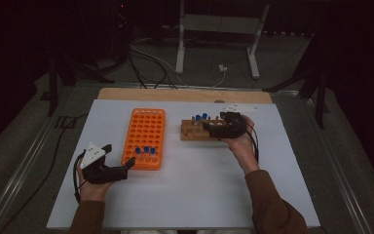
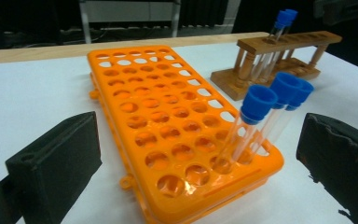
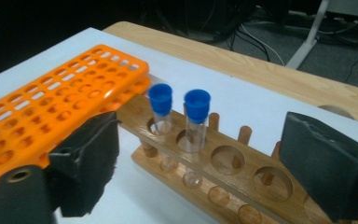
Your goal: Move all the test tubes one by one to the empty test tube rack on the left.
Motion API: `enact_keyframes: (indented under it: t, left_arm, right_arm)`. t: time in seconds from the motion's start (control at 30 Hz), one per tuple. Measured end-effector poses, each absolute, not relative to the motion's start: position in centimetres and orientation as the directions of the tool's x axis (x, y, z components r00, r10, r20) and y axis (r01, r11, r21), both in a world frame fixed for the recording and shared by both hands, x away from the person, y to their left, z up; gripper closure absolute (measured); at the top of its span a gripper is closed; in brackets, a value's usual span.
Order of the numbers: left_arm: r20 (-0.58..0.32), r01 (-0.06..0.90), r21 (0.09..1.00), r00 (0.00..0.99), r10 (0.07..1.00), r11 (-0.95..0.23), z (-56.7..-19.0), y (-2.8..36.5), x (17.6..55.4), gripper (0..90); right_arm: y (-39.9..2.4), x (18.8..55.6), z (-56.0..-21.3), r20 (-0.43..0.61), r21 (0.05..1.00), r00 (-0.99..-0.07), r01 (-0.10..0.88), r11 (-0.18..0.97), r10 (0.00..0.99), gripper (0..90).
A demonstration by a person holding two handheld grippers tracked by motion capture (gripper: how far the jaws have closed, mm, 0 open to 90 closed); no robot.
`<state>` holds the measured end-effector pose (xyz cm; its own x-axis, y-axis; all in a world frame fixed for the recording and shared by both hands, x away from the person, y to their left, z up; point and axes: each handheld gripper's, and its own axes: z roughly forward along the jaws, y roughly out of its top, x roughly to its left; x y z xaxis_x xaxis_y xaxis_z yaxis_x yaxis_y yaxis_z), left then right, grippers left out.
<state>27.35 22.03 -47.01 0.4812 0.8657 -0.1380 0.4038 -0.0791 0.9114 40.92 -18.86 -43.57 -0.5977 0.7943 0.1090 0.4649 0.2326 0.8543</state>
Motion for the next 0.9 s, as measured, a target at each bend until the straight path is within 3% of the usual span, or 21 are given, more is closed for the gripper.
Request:
enact_keyframes:
  t: [0.13,0.5,0.9]
  left_arm:
    - [-0.137,0.404,0.912,0.476,0.869,-0.077,-47.1,22.0,27.3,0.6]
    - [-0.14,0.412,0.908,0.466,0.873,-0.074,-47.2,22.1,27.4,0.6]
    - [-0.142,0.418,0.906,0.464,0.874,-0.074,-47.4,22.1,27.5,0.6]
  right_arm:
    - [-18.7,41.5,-44.4,0.102,0.844,-0.592,0.477,0.246,0.799,21.7]
    - [-17.8,42.3,-45.6,0.064,0.847,-0.597,0.456,0.272,0.8,57.1]
    - [-17.0,42.6,-46.4,0.058,0.855,-0.594,0.444,0.267,0.802,72.9]
